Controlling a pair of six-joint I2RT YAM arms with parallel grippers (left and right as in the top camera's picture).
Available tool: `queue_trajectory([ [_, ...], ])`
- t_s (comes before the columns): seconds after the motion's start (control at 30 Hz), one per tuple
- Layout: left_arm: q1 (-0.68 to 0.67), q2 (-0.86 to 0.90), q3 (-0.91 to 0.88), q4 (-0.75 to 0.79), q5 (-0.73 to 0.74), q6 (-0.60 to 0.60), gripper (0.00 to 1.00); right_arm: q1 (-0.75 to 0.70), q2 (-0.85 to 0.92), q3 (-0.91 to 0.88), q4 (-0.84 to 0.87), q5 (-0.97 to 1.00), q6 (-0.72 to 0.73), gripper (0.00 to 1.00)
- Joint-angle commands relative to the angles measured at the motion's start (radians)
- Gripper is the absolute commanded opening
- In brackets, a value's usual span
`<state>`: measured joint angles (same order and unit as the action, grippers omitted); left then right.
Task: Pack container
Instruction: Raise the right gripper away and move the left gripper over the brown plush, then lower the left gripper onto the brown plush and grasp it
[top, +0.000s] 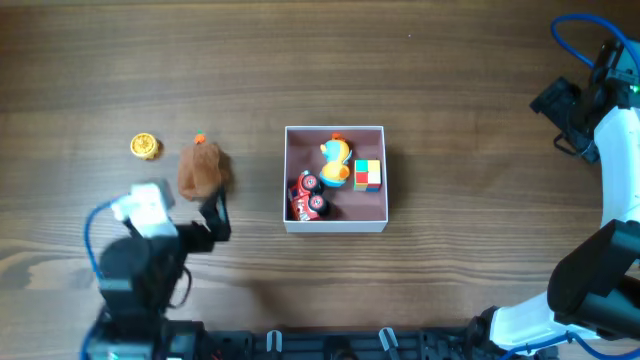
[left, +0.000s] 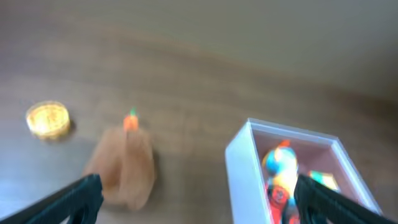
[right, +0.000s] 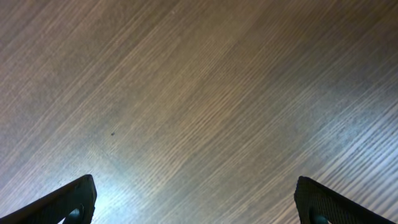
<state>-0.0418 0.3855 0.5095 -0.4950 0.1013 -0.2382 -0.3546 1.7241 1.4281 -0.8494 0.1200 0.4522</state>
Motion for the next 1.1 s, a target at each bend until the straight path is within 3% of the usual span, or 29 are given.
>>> queue_trajectory([
  [0.0,0.006,0.223,0.226,-0.041,-0.015,-0.005,1.00,0.003,0.007,-0.004,0.001,-0.009,0.019,1.00],
  [0.07,0.005,0.306,0.258,0.009,-0.003,0.000,0.99,0.003,0.007,-0.004,0.001,-0.009,0.019,1.00],
  [0.17,0.005,0.425,0.369,-0.052,-0.034,-0.019,1.00,0.003,0.007,-0.004,0.001,-0.009,0.019,1.00],
  [0.23,0.005,0.587,0.559,-0.245,-0.039,-0.032,0.99,0.003,0.007,-0.004,0.001,-0.009,0.019,1.00],
  [0.27,0.005,0.781,0.777,-0.472,-0.039,-0.032,0.99,0.003,0.007,-0.004,0.001,-0.009,0.018,1.00],
  [0.37,-0.005,0.975,0.953,-0.601,-0.018,-0.032,1.00,0.003,0.007,-0.004,0.001,-0.009,0.019,1.00],
  [0.53,-0.016,1.164,0.975,-0.564,-0.016,-0.032,1.00,0.003,0.007,-0.004,0.002,-0.009,0.019,1.00],
  [0.63,-0.014,1.243,0.975,-0.568,-0.114,-0.031,1.00,0.003,0.007,-0.004,0.001,-0.009,0.018,1.00],
  [0.77,-0.009,1.301,0.975,-0.594,-0.189,-0.031,1.00,0.003,0.007,-0.004,0.001,-0.009,0.019,1.00],
  [1.07,-0.008,1.407,0.950,-0.692,-0.177,-0.024,1.00,0.003,0.007,-0.004,0.001,-0.009,0.018,1.00],
])
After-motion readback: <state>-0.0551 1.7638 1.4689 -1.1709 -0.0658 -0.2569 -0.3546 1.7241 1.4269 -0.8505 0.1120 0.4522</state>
